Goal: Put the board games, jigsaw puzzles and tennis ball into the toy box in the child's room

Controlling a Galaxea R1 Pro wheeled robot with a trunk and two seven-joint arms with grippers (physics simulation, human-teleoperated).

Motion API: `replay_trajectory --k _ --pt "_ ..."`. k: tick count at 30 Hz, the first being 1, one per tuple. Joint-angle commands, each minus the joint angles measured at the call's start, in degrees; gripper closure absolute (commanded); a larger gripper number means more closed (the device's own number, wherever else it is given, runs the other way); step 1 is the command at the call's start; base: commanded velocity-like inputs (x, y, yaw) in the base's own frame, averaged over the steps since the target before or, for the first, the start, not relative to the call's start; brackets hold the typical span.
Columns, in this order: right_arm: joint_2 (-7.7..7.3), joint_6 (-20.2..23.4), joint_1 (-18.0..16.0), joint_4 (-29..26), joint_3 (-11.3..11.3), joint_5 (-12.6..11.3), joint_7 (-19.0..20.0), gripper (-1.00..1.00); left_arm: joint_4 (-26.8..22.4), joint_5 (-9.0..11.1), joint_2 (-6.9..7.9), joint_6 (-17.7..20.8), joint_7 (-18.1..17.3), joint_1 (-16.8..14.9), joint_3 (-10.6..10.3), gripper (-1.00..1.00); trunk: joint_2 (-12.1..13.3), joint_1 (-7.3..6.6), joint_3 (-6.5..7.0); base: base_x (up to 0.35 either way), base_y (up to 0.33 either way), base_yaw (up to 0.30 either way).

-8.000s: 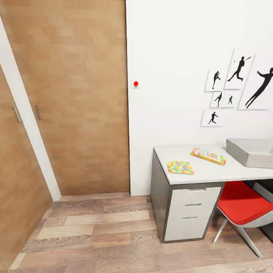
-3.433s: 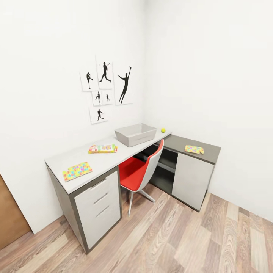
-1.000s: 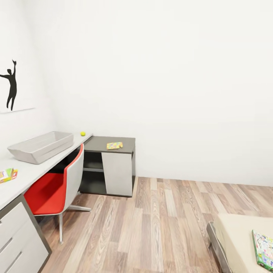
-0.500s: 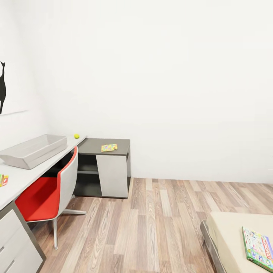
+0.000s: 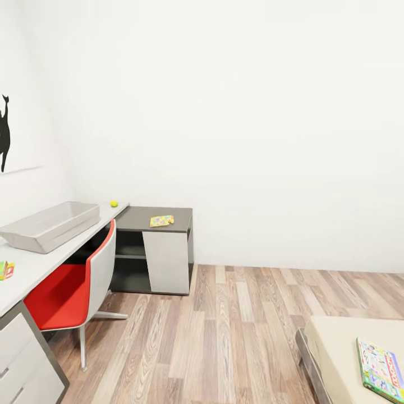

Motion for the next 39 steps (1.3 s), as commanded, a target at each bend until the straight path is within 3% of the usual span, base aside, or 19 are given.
replay_trajectory --k 1,14,25,32,39 --pt "0.01 -0.2 0.0 0.0 0.0 0.0 0.0 -1.00 -0.1 0.0 0.01 -0.1 0.0 0.0 0.0 -1.00 0.4 -0.22 0.14 0.000 0.000 0.000" --pt "0.10 -0.5 0.0 0.0 -0.1 0.0 0.0 -1.00 -3.7 0.0 0.20 0.1 0.0 0.0 0.1 -1.00 5.6 -3.08 2.48 0.000 0.000 0.000" --pt "0.10 -3.9 -0.2 -2.9 -0.2 -0.1 -0.1 -1.00 -10.4 0.3 0.29 2.2 0.5 -0.7 0.4 -1.00 10.0 -5.50 4.45 0.000 0.000 0.000" --pt "0.19 -1.2 -2.8 -9.0 -0.2 -0.2 -0.7 -1.00 -11.8 0.4 0.30 10.4 2.2 -7.2 0.5 -1.00 12.8 -7.03 5.71 0.000 0.000 0.000" --pt "0.49 9.3 -9.5 -13.8 -0.3 -0.2 -3.4 -1.00 -12.0 0.6 0.30 17.5 2.8 -15.6 0.6 -1.00 15.6 -8.57 6.96 0.000 0.000 0.000"
